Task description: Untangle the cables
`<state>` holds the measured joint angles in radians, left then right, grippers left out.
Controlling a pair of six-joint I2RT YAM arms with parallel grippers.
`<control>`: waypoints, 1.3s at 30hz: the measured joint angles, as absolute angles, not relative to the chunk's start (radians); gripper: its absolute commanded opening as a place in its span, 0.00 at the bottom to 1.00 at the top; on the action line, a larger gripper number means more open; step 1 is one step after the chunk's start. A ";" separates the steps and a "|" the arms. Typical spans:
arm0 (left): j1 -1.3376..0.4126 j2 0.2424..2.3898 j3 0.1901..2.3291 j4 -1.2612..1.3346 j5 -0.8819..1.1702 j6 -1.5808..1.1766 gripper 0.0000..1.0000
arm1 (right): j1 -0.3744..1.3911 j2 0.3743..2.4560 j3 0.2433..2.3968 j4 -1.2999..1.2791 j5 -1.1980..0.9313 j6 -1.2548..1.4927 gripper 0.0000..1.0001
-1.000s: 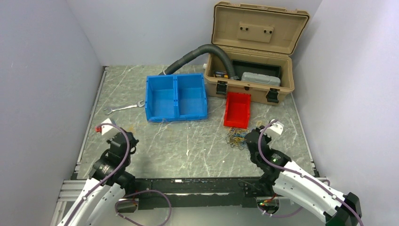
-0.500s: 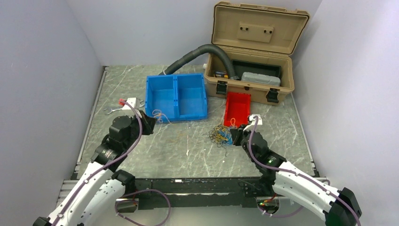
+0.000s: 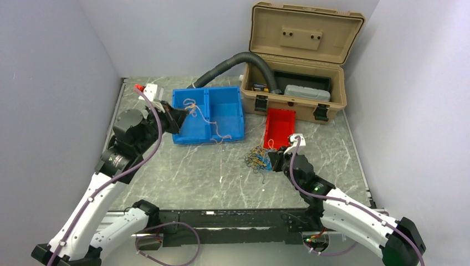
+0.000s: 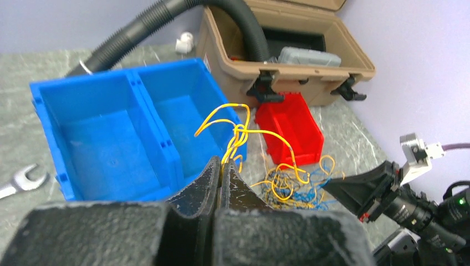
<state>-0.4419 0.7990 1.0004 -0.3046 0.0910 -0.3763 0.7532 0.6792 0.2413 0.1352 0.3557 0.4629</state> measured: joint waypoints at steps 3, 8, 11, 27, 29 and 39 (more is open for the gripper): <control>-0.442 0.834 1.065 -0.305 0.066 -0.353 0.00 | 0.754 0.679 0.241 0.137 0.356 0.463 0.00; -0.442 0.908 1.135 -0.324 -0.020 -0.332 0.00 | 0.754 0.680 0.241 0.137 0.356 0.463 0.00; -0.442 0.963 1.166 -0.355 -0.119 -0.330 0.00 | 0.753 0.681 0.241 0.137 0.356 0.463 0.00; -0.334 1.206 1.347 -0.439 -0.375 -0.363 0.00 | 0.753 0.708 0.241 0.145 0.356 0.464 0.00; -0.314 1.233 1.353 -0.440 -0.375 -0.379 0.00 | 0.754 0.710 0.241 0.145 0.356 0.464 0.00; -0.229 1.387 1.396 -0.476 -0.360 -0.463 0.00 | 0.754 0.731 0.242 0.150 0.358 0.464 0.00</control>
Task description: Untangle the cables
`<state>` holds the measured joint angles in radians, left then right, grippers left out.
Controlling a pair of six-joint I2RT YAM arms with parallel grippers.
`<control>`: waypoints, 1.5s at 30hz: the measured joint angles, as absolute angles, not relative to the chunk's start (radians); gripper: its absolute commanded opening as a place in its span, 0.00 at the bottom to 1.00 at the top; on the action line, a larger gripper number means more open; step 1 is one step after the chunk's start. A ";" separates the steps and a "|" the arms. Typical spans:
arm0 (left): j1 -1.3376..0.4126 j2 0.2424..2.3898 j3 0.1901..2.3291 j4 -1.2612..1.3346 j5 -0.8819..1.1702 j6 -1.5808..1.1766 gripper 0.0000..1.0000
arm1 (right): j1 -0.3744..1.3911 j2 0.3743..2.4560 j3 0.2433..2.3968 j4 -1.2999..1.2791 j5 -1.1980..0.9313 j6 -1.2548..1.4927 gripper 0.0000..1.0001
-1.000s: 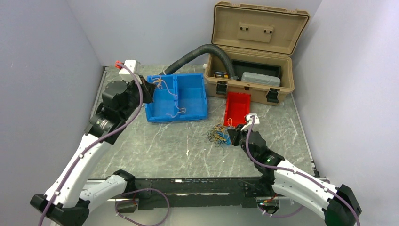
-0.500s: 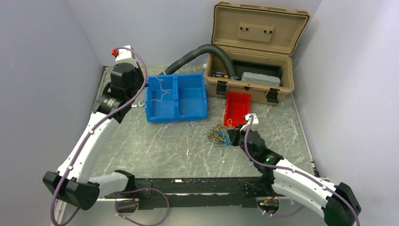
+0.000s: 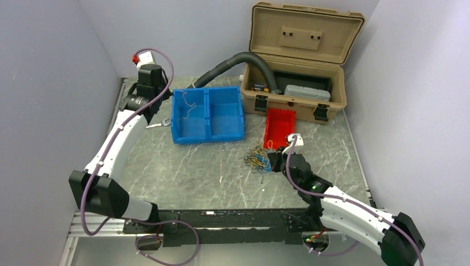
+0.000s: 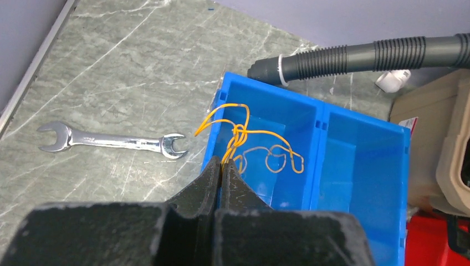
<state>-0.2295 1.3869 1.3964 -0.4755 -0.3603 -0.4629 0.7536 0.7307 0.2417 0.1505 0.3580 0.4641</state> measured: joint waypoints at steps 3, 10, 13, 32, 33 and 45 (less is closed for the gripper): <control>-0.216 1.432 1.425 -0.496 -0.360 -0.485 0.00 | 0.753 0.738 0.242 0.151 0.358 0.464 0.00; -0.195 1.507 1.444 -0.512 -0.334 -0.518 0.00 | 0.753 0.741 0.242 0.152 0.359 0.464 0.00; -0.194 1.541 1.444 -0.521 -0.301 -0.537 0.00 | 0.754 0.743 0.242 0.152 0.360 0.464 0.00; -0.196 1.837 1.458 -0.540 -0.116 -0.669 0.19 | 0.754 0.763 0.253 0.152 0.370 0.464 0.00; -0.197 1.842 1.473 -0.560 -0.116 -0.665 0.23 | 0.753 0.763 0.253 0.152 0.370 0.464 0.00; -0.211 1.581 1.401 -0.556 -0.090 -0.574 0.86 | 0.754 0.767 0.253 0.152 0.361 0.464 0.00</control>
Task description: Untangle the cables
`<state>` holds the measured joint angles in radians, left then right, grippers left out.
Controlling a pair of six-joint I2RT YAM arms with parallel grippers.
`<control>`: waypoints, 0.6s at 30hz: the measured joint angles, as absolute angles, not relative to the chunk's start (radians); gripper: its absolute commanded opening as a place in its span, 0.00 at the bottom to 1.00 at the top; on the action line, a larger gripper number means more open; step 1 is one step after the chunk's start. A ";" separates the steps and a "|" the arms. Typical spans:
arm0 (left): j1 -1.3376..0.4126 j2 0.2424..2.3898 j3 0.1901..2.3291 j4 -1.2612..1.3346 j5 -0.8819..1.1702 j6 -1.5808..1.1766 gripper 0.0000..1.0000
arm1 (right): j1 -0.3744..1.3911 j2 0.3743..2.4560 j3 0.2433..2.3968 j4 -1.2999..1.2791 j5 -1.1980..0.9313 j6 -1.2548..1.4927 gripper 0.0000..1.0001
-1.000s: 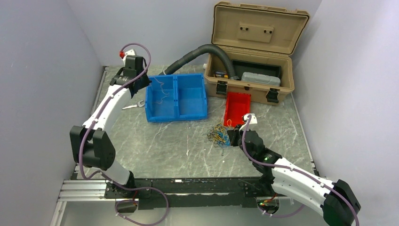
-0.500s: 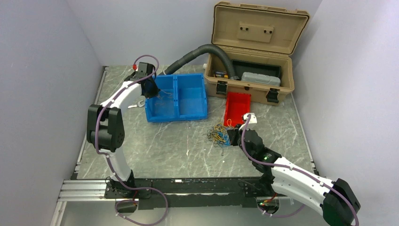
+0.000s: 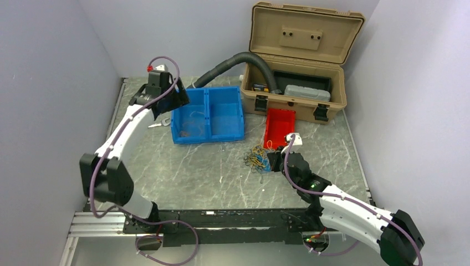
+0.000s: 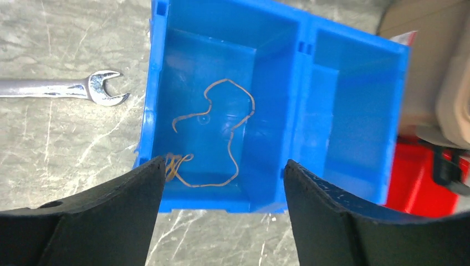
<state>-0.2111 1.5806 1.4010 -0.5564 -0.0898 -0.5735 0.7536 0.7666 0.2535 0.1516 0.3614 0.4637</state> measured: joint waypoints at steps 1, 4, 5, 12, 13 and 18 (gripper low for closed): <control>-0.211 1.545 1.387 -0.551 -0.082 -0.563 0.89 | 0.753 0.767 0.253 0.152 0.360 0.464 0.00; -0.211 1.436 1.338 -0.523 -0.043 -0.536 0.99 | 0.754 0.767 0.253 0.152 0.352 0.463 0.00; -0.211 1.401 1.316 -0.509 -0.023 -0.530 0.99 | 0.753 0.767 0.253 0.154 0.343 0.463 0.00; -0.247 1.120 0.995 -0.375 0.131 -0.509 0.99 | 0.754 0.834 0.256 0.245 0.202 0.453 0.00; -0.255 1.093 0.960 -0.367 0.142 -0.509 0.99 | 0.755 0.858 0.263 0.256 0.172 0.456 0.00; -0.296 0.944 0.819 -0.353 0.189 -0.503 0.99 | 0.764 0.973 0.363 0.294 -0.002 0.492 0.00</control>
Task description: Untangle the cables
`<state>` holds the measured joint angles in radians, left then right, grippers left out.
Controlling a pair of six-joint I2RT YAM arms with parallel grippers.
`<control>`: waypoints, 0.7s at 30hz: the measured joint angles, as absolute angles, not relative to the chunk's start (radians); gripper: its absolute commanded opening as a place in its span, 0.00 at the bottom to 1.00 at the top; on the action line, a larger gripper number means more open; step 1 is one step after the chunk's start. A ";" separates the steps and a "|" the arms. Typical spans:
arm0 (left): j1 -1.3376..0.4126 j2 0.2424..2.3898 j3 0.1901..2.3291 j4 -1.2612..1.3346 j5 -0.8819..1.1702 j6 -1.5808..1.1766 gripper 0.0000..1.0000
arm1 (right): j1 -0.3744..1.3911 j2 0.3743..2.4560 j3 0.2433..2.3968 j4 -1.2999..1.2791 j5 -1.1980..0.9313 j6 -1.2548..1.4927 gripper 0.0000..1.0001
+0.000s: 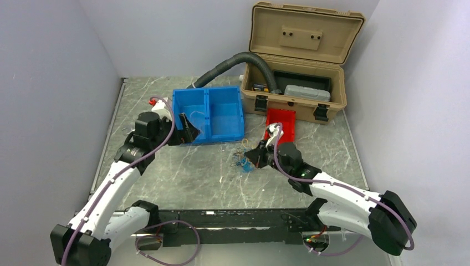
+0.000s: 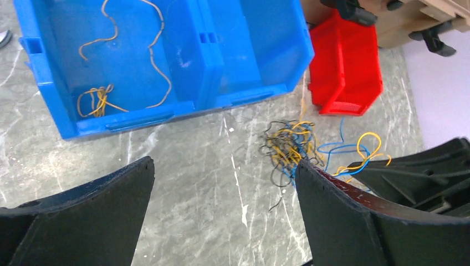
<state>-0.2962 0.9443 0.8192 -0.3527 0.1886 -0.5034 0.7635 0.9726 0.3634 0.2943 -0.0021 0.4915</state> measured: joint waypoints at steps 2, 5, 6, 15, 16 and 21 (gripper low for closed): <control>-0.307 0.920 0.809 -0.351 0.201 -0.494 1.00 | 0.767 0.995 0.420 0.308 -0.062 0.519 0.00; -0.324 0.905 0.785 -0.326 0.228 -0.490 0.99 | 0.769 0.991 0.473 0.328 -0.107 0.554 0.37; -0.332 0.903 0.771 -0.315 0.238 -0.489 0.99 | 0.769 0.985 0.479 0.333 -0.112 0.570 0.60; -0.506 1.038 0.710 -0.283 0.264 -0.467 0.99 | 0.769 0.848 0.403 0.189 -0.029 0.625 0.81; -0.527 1.055 0.706 -0.274 0.266 -0.463 0.99 | 0.769 0.828 0.393 0.158 -0.014 0.625 0.79; -0.614 1.144 0.701 -0.247 0.275 -0.432 0.97 | 0.769 0.766 0.383 0.026 0.059 0.623 0.73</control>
<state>-0.6136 1.1439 0.7013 -0.2466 0.2749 -0.4324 0.7689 0.7662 0.3828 0.0261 0.0589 0.6228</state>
